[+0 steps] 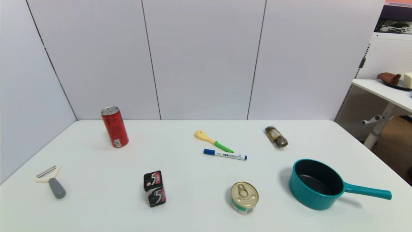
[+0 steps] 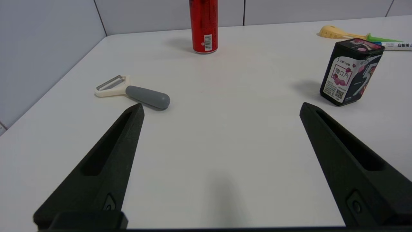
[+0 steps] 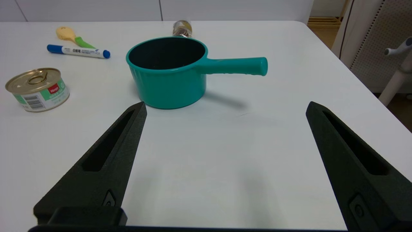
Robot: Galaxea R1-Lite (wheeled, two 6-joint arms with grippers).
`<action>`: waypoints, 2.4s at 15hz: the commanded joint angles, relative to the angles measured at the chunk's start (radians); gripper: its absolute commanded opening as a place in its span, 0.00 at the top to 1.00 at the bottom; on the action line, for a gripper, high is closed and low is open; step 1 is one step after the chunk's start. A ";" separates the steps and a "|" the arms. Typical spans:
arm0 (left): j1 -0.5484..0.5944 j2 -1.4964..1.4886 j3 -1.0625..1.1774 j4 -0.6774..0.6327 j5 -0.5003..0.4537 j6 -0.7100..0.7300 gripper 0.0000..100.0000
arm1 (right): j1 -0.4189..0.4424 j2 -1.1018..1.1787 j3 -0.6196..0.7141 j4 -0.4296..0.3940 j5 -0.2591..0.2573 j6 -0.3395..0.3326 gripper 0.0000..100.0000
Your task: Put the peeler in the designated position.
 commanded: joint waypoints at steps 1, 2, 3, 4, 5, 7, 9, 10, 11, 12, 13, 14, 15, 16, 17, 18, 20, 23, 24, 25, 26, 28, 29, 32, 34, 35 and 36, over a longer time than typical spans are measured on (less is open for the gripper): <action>0.000 0.001 0.000 0.000 0.000 0.000 0.00 | 0.000 0.000 0.000 0.001 0.000 0.000 0.00; 0.000 0.001 0.000 -0.001 0.000 0.000 0.00 | 0.000 0.000 0.000 0.001 0.000 0.000 0.00; 0.000 0.001 0.000 -0.001 0.000 0.000 0.00 | 0.000 0.000 0.000 0.001 0.000 0.000 0.00; 0.000 0.001 0.000 0.000 0.000 0.000 0.00 | 0.000 0.000 0.000 0.001 0.000 0.000 0.00; 0.000 0.001 0.000 -0.001 0.000 0.000 0.00 | 0.000 0.001 0.000 0.001 0.000 0.000 0.00; 0.000 0.001 0.000 0.000 0.000 0.000 0.00 | 0.000 0.000 0.000 0.001 0.000 0.000 0.00; 0.000 0.001 0.000 0.000 0.000 0.000 0.00 | 0.000 0.000 0.000 0.001 0.000 0.000 0.00; 0.000 0.001 0.000 0.000 -0.001 0.000 0.00 | 0.000 0.001 0.000 0.001 0.000 0.000 0.00; 0.000 0.001 0.000 0.002 -0.001 0.000 0.00 | 0.002 0.000 0.000 0.001 0.000 0.000 0.00; 0.000 0.007 0.000 0.002 -0.001 0.002 0.00 | 0.000 0.000 0.000 0.001 0.000 0.000 0.00; 0.000 0.050 -0.008 -0.005 0.000 0.005 0.00 | 0.000 0.000 0.000 0.001 0.000 0.000 0.00; 0.000 0.121 -0.044 -0.011 0.000 0.000 0.00 | 0.000 0.000 0.000 0.001 0.000 0.000 0.00; 0.000 0.201 -0.118 -0.008 -0.001 -0.001 0.00 | 0.000 0.000 0.000 0.001 0.000 0.000 0.00; 0.000 0.307 -0.229 -0.001 -0.001 -0.007 0.00 | 0.002 0.000 0.000 0.001 0.000 0.000 0.00; 0.000 0.402 -0.333 0.006 -0.001 -0.027 0.00 | 0.000 0.000 0.000 0.001 0.000 0.000 0.00; 0.000 0.486 -0.430 0.020 -0.001 -0.052 0.00 | 0.000 0.000 0.000 0.001 0.000 0.000 0.00; 0.000 0.661 -0.652 0.065 -0.001 -0.096 0.00 | 0.000 0.000 0.000 0.001 0.000 0.000 0.00; 0.035 0.903 -1.006 0.183 0.002 -0.144 0.00 | 0.000 0.000 0.000 0.001 0.000 0.000 0.00; 0.092 0.978 -1.108 0.206 -0.001 -0.139 0.00 | 0.000 0.000 0.000 0.001 0.000 0.000 0.00; 0.147 1.049 -1.200 0.232 -0.004 -0.127 0.00 | 0.000 0.000 0.000 0.001 0.000 0.000 0.00; 0.181 1.109 -1.279 0.270 -0.007 -0.099 0.00 | 0.000 0.000 0.000 0.001 0.000 0.000 0.00; 0.209 1.227 -1.405 0.341 -0.010 -0.021 0.00 | 0.000 0.000 0.000 0.001 0.000 0.000 0.00; 0.219 1.264 -1.430 0.344 -0.012 0.033 0.00 | 0.000 0.000 0.000 0.001 -0.001 0.000 0.00; 0.262 1.322 -1.430 0.347 -0.115 0.273 0.00 | 0.000 0.000 0.000 0.001 0.000 0.000 0.00; 0.291 1.353 -1.424 0.377 -0.222 0.448 0.00 | 0.002 0.000 0.000 0.001 0.000 0.000 0.00; 0.291 1.359 -1.427 0.391 -0.234 0.487 0.00 | 0.000 0.000 0.000 0.001 0.000 0.000 0.00; 0.290 1.365 -1.430 0.385 -0.233 0.496 0.00 | 0.002 0.000 0.000 0.001 0.000 0.000 0.00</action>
